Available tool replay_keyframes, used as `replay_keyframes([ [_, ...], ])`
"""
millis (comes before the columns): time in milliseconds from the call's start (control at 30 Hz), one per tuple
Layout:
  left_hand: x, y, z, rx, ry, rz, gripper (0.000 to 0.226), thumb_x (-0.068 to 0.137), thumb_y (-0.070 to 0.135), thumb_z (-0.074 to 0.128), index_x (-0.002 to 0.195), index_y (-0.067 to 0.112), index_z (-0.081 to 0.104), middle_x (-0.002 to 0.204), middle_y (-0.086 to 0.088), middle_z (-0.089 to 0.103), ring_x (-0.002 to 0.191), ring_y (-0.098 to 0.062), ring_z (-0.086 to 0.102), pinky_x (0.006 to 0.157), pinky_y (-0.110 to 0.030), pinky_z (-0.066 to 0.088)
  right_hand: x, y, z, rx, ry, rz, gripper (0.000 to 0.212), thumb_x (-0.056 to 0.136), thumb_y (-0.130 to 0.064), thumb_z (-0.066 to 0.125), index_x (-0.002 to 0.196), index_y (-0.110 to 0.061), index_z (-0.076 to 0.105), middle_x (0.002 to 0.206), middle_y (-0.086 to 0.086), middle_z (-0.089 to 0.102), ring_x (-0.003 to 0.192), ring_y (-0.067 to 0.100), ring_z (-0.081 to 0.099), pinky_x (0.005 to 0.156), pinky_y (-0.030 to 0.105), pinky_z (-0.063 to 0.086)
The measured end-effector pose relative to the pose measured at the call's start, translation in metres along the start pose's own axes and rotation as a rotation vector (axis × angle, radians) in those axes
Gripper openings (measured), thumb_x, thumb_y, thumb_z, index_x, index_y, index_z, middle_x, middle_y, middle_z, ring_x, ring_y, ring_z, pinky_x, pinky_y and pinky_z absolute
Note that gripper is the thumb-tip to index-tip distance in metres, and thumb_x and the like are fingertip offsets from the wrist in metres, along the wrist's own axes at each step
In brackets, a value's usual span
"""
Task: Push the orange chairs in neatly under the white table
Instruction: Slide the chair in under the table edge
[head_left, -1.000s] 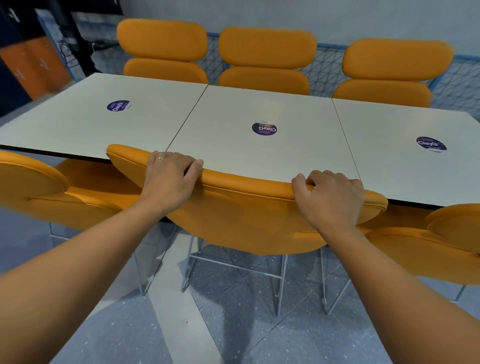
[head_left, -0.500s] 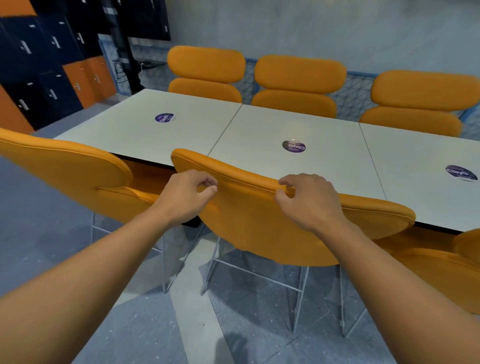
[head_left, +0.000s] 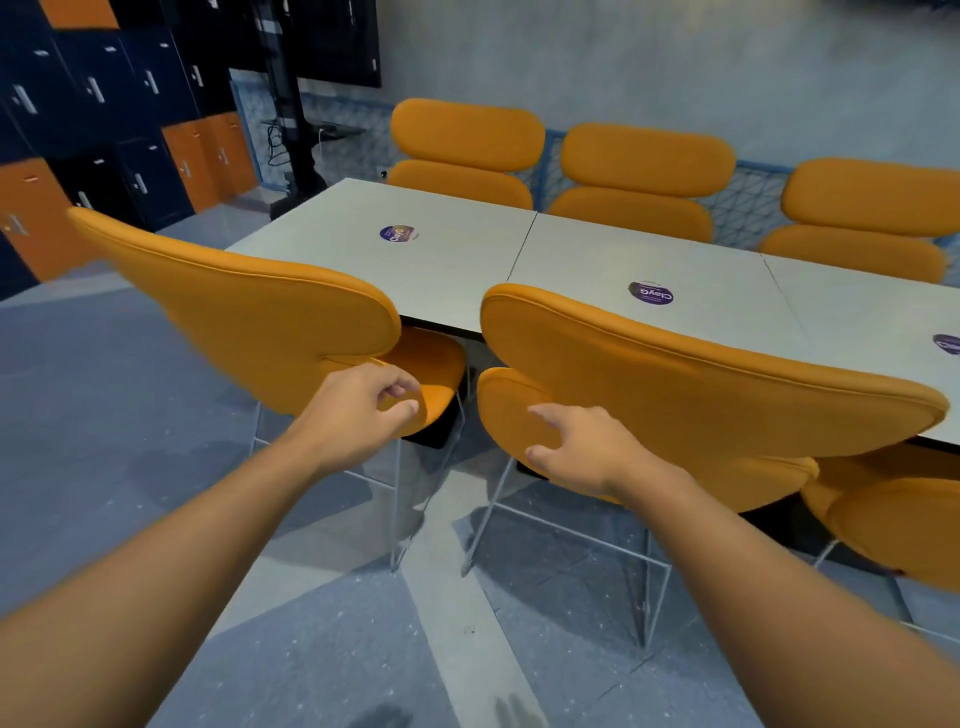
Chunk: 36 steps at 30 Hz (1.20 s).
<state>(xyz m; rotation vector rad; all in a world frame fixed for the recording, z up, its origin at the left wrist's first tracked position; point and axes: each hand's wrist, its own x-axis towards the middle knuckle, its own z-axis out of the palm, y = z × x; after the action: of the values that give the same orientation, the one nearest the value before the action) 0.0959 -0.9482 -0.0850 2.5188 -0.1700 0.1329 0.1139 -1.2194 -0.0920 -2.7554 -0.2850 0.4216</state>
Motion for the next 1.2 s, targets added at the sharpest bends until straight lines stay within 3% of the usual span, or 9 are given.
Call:
replay_keyframes([
  [233,-0.025,-0.072,-0.058,0.016,0.024,-0.016,0.025,0.092,0.032,0.063,0.115,0.025,0.067,0.113,0.006,0.067,0.104,-0.010,0.057,0.083,-0.025,0.041,0.009,-0.084,0.036,0.005,0.017,-0.012,0.063,0.095,-0.046,0.057,0.153,-0.032,0.037,0.153,0.002,0.047,0.137,0.030,0.045,0.107,0.047,0.044],
  [400,-0.015,-0.114,-0.095,0.016,0.056,-0.021,0.025,0.092,0.032,0.062,0.117,0.026,0.066,0.113,0.005,0.065,0.104,-0.011,0.057,0.083,-0.026,0.041,0.040,-0.132,0.037,-0.004,0.080,-0.046,0.056,0.094,-0.041,0.058,0.146,-0.028,0.044,0.142,0.004,0.056,0.126,0.030,0.053,0.097,0.047,0.051],
  [567,0.018,-0.156,-0.123,0.025,0.095,-0.022,0.027,0.092,0.033,0.063,0.118,0.026,0.066,0.114,0.004,0.066,0.106,-0.013,0.058,0.085,-0.027,0.042,0.092,-0.165,0.033,-0.014,0.125,-0.017,0.068,0.094,-0.045,0.057,0.155,-0.028,0.031,0.153,0.004,0.045,0.135,0.029,0.046,0.102,0.045,0.047],
  [867,0.112,-0.229,-0.184,0.068,0.190,-0.004,0.026,0.092,0.029,0.063,0.117,0.020,0.067,0.112,0.003,0.068,0.102,-0.009,0.058,0.087,-0.028,0.044,0.212,-0.224,0.006,0.289,0.409,-0.017,0.068,0.093,-0.064,0.052,0.150,-0.029,0.040,0.149,0.002,0.049,0.134,0.028,0.048,0.109,0.055,0.040],
  [1000,0.159,-0.262,-0.206,0.095,0.195,-0.016,0.027,0.093,0.032,0.061,0.118,0.023,0.066,0.115,0.000,0.067,0.108,-0.016,0.057,0.087,-0.030,0.042,0.260,-0.252,-0.002,0.281,0.396,-0.046,0.069,0.090,-0.073,0.046,0.146,-0.031,0.046,0.150,-0.002,0.050,0.133,0.026,0.049,0.108,0.055,0.042],
  [1200,0.203,-0.302,-0.221,0.185,0.084,-0.075,0.038,0.091,0.047,0.059,0.127,0.035,0.058,0.132,-0.003,0.055,0.123,-0.030,0.043,0.103,-0.050,0.036,0.298,-0.291,0.002,0.224,0.270,-0.065,0.080,0.081,-0.086,0.043,0.141,-0.034,0.051,0.148,-0.004,0.052,0.132,0.024,0.050,0.108,0.056,0.041],
])
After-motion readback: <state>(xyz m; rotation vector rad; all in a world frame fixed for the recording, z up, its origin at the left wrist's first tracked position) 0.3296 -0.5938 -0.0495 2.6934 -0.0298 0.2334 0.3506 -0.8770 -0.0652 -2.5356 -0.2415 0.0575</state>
